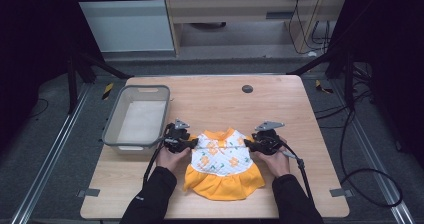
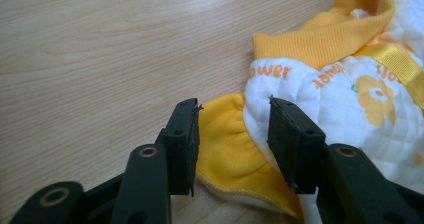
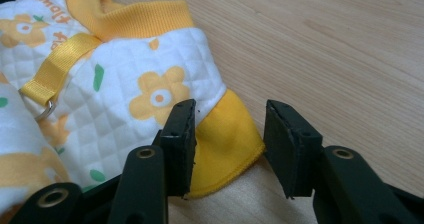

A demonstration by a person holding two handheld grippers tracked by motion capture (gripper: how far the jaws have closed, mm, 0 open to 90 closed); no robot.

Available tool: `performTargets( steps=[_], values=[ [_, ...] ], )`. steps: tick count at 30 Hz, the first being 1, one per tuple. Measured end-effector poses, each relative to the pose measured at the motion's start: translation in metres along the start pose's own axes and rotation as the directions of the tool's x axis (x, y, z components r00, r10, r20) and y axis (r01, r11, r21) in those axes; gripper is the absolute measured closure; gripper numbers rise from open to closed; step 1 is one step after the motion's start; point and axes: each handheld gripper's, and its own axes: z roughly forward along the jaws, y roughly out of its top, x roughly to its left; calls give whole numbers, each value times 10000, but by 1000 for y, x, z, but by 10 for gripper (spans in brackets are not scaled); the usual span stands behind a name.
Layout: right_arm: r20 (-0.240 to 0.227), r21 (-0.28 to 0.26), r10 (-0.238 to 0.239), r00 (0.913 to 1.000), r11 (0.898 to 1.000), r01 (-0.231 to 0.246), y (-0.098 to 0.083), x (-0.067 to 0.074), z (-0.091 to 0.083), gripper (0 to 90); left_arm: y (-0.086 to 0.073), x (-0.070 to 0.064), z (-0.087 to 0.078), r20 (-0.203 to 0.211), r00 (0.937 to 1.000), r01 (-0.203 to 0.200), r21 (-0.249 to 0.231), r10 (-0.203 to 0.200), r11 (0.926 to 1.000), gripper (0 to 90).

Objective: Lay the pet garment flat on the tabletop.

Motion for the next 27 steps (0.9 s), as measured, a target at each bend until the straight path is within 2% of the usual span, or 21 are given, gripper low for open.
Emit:
performTargets(
  steps=[3, 5, 6, 7, 9, 13, 17, 19, 20, 21, 22, 23, 24, 25, 26, 27],
  values=[
    [-61, 148, 96, 9999, 9998, -95, 0, 1, 1, 640, 0, -3, 2, -2, 10000, -25, 136, 25, 9999, 605],
    [-179, 274, 121, 9998, 9996, -116, 0, 4, 1, 721, 0, -6, 2, -159, 9996, -247, 173, 250, 9995, 643],
    [-179, 274, 121, 9998, 9996, -116, 0, 4, 1, 721, 0, -6, 2, -159, 9996, -247, 173, 250, 9995, 660],
    [-326, 434, 175, 9993, 9989, -161, 1, 6, 1, 777, 0, -7, 3, -119, 9996, -236, 181, 238, 9996, 681],
    [-318, 493, 172, 9993, 9987, -156, 1, 8, 1, 806, 0, -6, 2, -88, 9998, -196, 185, 198, 9996, 705],
    [-400, 493, 239, 9989, 9985, -219, 2, 10, 0, 849, 0, -8, 2, -40, 9996, -274, 220, 275, 9994, 819],
    [-369, 276, 119, 9992, 9996, -108, 4, 9, -4, 854, 1, -9, 0, -92, 9994, -337, 182, 339, 9993, 837],
    [-370, -33, 76, 9993, 10000, -77, 8, 9, -10, 855, 3, -8, -6, -174, 9994, -315, -108, 313, 9994, 842],
    [-370, -431, -68, 9993, 9991, 52, 14, 9, -18, 855, 5, -8, -10, -205, 9993, -317, -341, 310, 9989, 843],
    [-374, -658, -122, 9992, 9978, 97, 18, 10, -23, 855, 11, -7, -20, -231, 9994, -278, -810, 260, 9963, 843],
    [-374, -658, -122, 9992, 9978, 97, 18, 10, -23, 855, 11, -7, -20, -231, 9994, -278, -810, 260, 9963, 843],
    [-236, -1114, -373, 9990, 9932, 345, 27, 12, -32, 855, 21, -7, -31, -369, 9982, -505, -1230, 462, 9911, 843],
    [-236, -1114, -373, 9990, 9932, 345, 27, 12, -32, 855, 21, -7, -31, -369, 9982, -505, -1230, 462, 9911, 843],
    [-34, -1648, -540, 9985, 9849, 527, 37, 13, -39, 854, 27, -8, -37, -441, 9976, -592, -1433, 534, 9879, 843],
    [-34, -1648, -540, 9985, 9849, 527, 37, 13, -39, 854, 34, -8, -42, -575, 9965, -687, -1619, 601, 9844, 843],
    [96, -1905, -566, 9983, 9800, 574, 42, 13, -42, 854, 41, -9, -47, -698, 9955, -761, -1855, 641, 9797, 843]
  ],
)
